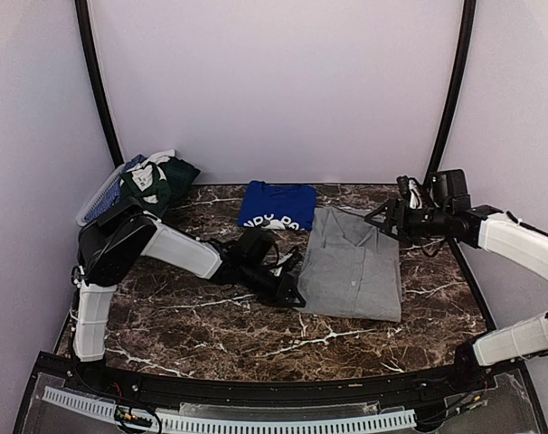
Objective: Fold and stack the mixed laundry pile
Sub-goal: Move the 2/3-rectangle-folded shirt to the center of the board.
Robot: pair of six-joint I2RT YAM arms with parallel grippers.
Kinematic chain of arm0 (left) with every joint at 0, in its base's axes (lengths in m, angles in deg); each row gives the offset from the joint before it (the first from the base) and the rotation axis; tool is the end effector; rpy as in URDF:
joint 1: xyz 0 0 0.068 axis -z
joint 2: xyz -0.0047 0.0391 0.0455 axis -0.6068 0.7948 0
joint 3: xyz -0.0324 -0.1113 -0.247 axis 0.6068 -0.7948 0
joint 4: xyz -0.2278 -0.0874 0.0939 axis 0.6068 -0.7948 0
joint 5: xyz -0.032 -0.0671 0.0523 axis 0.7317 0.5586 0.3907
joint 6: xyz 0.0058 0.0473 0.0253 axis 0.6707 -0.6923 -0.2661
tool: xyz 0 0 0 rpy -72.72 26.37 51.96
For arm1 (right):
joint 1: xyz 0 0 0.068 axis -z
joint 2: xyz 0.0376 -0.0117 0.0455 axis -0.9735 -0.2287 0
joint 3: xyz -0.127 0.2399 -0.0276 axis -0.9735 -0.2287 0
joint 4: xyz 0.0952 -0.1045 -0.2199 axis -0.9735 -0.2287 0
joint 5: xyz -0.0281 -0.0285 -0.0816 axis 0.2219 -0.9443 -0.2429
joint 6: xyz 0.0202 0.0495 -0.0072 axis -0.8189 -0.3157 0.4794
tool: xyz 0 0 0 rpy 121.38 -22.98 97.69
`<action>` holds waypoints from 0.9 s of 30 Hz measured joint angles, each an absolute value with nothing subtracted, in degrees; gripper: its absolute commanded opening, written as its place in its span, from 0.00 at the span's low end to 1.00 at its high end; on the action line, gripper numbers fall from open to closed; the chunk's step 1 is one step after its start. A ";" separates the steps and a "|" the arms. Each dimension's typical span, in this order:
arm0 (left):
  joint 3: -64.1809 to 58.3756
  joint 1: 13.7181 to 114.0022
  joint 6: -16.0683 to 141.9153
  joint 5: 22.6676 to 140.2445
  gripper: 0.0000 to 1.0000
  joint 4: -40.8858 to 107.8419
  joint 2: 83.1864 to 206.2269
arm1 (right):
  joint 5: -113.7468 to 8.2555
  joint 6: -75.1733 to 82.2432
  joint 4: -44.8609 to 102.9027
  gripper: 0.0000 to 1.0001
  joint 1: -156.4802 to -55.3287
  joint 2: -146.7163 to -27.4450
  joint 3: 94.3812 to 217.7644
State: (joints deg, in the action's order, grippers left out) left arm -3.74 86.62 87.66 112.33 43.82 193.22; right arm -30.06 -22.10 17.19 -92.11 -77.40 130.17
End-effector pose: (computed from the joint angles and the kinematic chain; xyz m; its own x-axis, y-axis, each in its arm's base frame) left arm 0.2711 -0.3491 0.1089 -0.8735 0.3102 -0.3751 0.4781 0.4026 -0.7806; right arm 0.2578 0.0894 0.2703 -0.7950 0.2622 -0.5470 -0.2428 0.6888 0.6831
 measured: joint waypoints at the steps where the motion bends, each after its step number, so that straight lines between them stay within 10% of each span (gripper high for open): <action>1: -4.53 86.79 87.57 112.61 0.00 42.77 192.45 | -30.39 -22.69 16.29 0.70 -92.53 -75.58 128.82; 11: -7.28 89.24 85.39 114.08 0.00 35.34 188.89 | -32.99 -29.64 7.42 0.67 -100.92 -64.67 118.48; 20: -13.93 93.85 84.12 112.94 0.56 33.31 181.37 | -36.31 -31.93 2.55 0.68 -104.66 -63.21 116.64; 27: -12.13 89.52 79.55 108.48 0.57 28.52 172.37 | -43.02 -30.40 1.41 0.65 -98.60 -68.63 120.12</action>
State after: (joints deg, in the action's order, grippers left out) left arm -12.13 89.52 79.55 108.48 28.52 172.37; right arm -43.02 -30.40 1.41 -98.60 -68.63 120.12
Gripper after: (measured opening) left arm 0.596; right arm 0.656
